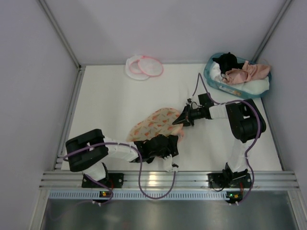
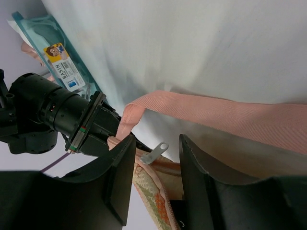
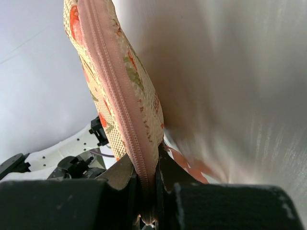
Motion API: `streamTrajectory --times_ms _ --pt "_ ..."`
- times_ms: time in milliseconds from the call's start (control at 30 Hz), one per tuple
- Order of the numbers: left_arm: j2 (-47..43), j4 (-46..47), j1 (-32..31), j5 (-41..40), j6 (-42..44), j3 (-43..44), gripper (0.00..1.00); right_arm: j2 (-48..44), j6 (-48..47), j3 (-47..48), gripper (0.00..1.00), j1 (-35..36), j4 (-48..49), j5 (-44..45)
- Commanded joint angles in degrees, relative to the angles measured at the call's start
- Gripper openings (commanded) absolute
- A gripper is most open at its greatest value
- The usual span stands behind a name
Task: Place the bra in the laundry bag and zip it closed
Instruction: Zip the laundry bag at the center of the board.
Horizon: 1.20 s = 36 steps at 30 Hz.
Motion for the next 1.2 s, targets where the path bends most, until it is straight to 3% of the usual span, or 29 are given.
streamTrajectory --times_ms 0,467,833,967,1100,1167 --pt "1.2 4.7 -0.2 -2.6 2.7 1.2 0.47 -3.5 1.4 -0.3 0.0 0.9 3.1 -2.2" --pt "3.8 7.6 -0.1 -5.6 5.0 2.6 0.34 -3.7 1.6 -0.9 0.0 0.9 4.2 -2.4" --pt "0.1 6.7 -0.1 -3.7 4.3 0.2 0.12 -2.6 1.1 0.6 0.0 0.7 3.1 -2.2" --pt "-2.6 1.0 -0.1 -3.0 2.4 -0.3 0.0 -2.5 0.4 1.2 0.0 0.6 2.3 -1.8" --pt "-6.3 -12.2 -0.1 -0.6 -2.0 1.5 0.0 -2.3 -0.5 2.1 0.0 -0.3 1.6 -1.4" --pt "-7.3 -14.4 -0.1 0.8 -4.2 2.6 0.0 -2.2 -0.8 2.6 0.0 -1.0 1.1 -1.3"
